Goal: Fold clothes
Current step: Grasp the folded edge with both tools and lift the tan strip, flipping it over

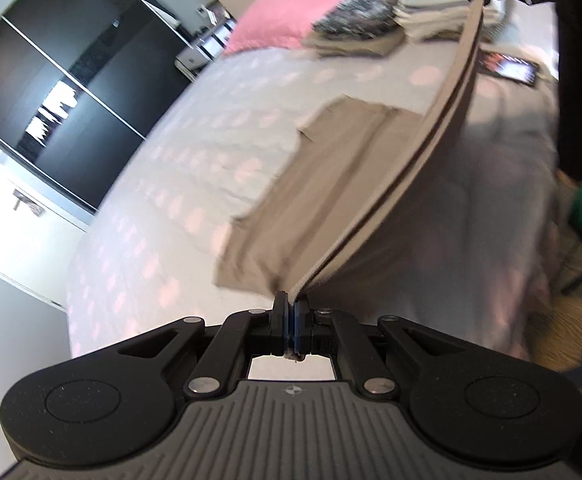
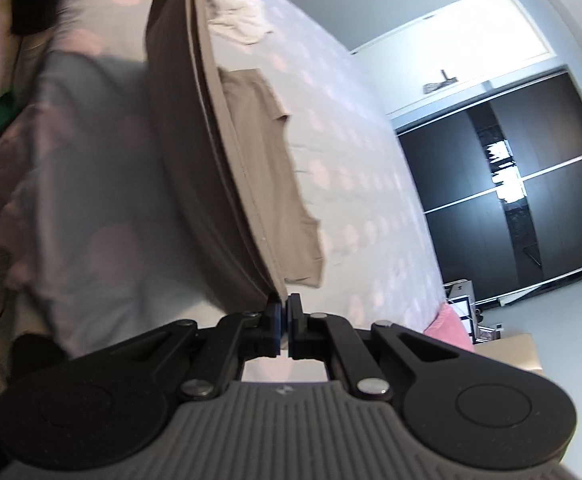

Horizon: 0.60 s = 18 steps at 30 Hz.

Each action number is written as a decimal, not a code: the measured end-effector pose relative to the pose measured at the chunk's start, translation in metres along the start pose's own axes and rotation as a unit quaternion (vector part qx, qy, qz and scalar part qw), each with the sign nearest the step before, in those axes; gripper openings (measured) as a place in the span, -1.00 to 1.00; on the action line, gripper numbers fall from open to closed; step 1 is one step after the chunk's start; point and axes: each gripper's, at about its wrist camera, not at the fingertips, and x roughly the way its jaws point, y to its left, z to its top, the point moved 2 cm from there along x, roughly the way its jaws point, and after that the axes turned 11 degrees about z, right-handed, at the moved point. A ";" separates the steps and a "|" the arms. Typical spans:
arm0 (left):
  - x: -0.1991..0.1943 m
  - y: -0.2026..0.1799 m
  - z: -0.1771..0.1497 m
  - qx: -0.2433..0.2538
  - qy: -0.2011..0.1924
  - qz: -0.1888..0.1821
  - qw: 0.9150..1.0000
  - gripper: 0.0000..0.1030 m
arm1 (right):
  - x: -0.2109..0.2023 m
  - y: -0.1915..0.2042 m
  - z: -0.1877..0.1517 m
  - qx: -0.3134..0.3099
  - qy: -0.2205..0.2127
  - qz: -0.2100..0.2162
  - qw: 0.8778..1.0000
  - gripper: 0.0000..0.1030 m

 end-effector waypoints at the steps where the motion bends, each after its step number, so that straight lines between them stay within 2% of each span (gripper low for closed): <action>1: 0.006 0.007 0.006 -0.003 -0.004 0.003 1.000 -0.98 | 0.004 -0.011 0.001 0.011 -0.005 0.000 1.000 -0.95; 8: 0.060 0.047 0.035 -0.028 0.001 0.005 1.000 -0.98 | 0.047 -0.082 0.006 0.110 -0.016 0.010 0.994 -0.95; 14: 0.135 0.068 0.049 -0.025 0.034 0.008 0.999 -0.99 | 0.121 -0.132 0.018 0.189 -0.002 0.011 0.982 -0.95; 18: 0.192 0.081 0.052 -0.031 0.060 0.013 0.998 -0.98 | 0.178 -0.162 0.027 0.218 0.008 0.015 0.976 -0.95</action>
